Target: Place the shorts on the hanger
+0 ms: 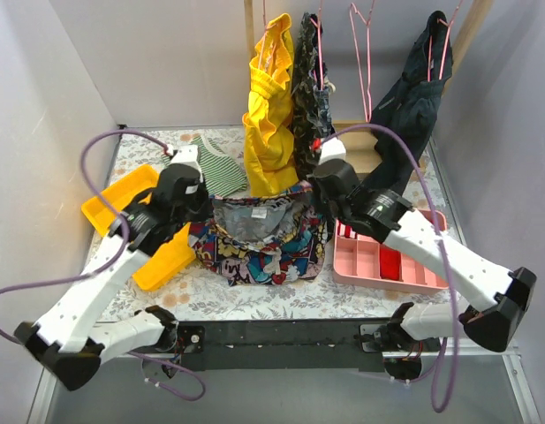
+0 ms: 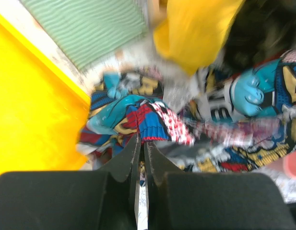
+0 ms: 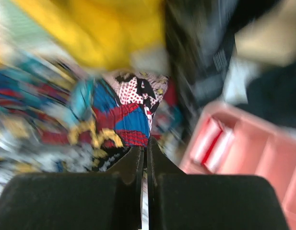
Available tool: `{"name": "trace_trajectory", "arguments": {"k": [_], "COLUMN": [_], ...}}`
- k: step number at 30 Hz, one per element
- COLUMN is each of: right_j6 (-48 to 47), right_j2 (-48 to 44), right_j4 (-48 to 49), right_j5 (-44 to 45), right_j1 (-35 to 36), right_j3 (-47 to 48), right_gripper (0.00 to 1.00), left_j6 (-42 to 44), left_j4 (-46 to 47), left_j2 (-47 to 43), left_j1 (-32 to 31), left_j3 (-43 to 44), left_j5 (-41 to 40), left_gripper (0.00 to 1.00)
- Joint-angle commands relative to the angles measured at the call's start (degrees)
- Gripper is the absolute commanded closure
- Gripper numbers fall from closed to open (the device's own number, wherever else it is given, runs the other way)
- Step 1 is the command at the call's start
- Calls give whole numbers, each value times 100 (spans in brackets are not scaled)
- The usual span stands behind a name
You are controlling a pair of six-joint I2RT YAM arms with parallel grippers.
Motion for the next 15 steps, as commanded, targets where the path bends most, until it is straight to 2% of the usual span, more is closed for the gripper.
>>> {"name": "trace_trajectory", "arguments": {"k": [1, 2, 5, 9, 10, 12, 13, 15], "right_j6": [320, 347, 426, 462, 418, 217, 102, -152], "right_j2": [-421, -474, -484, -396, -413, -527, -588, -843], "right_j4": [372, 469, 786, 927, 892, 787, 734, 673], "right_j5": [-831, -1076, -1508, -1878, -2018, -2228, -2369, -2703], "right_j1": [-1009, -1108, -1232, -1232, -1232, -1232, -1223, -1232], "right_j3": [-1480, -2014, -2658, -2845, -2793, -2495, -2328, -1873], "right_gripper": [99, 99, 99, 99, 95, 82, 70, 52], "left_j6": [321, 304, 260, 181, 172, 198, 224, 242], "left_j4": [1022, 1224, 1584, 1823, 1876, 1894, 1894, 1876], "left_j2": [487, 584, 953, 1112, 1121, 1165, 1183, 1227], "left_j1": [1108, 1302, 1312, 1312, 1312, 1312, 1312, 1312], "left_j3": [-885, -1165, -1580, -1783, -1800, -1809, -1792, -1757], "left_j5": [2150, 2501, 3101, 3497, 3620, 3717, 3726, 3726], "left_gripper": [100, 100, 100, 100, 100, 100, 100, 100]}}
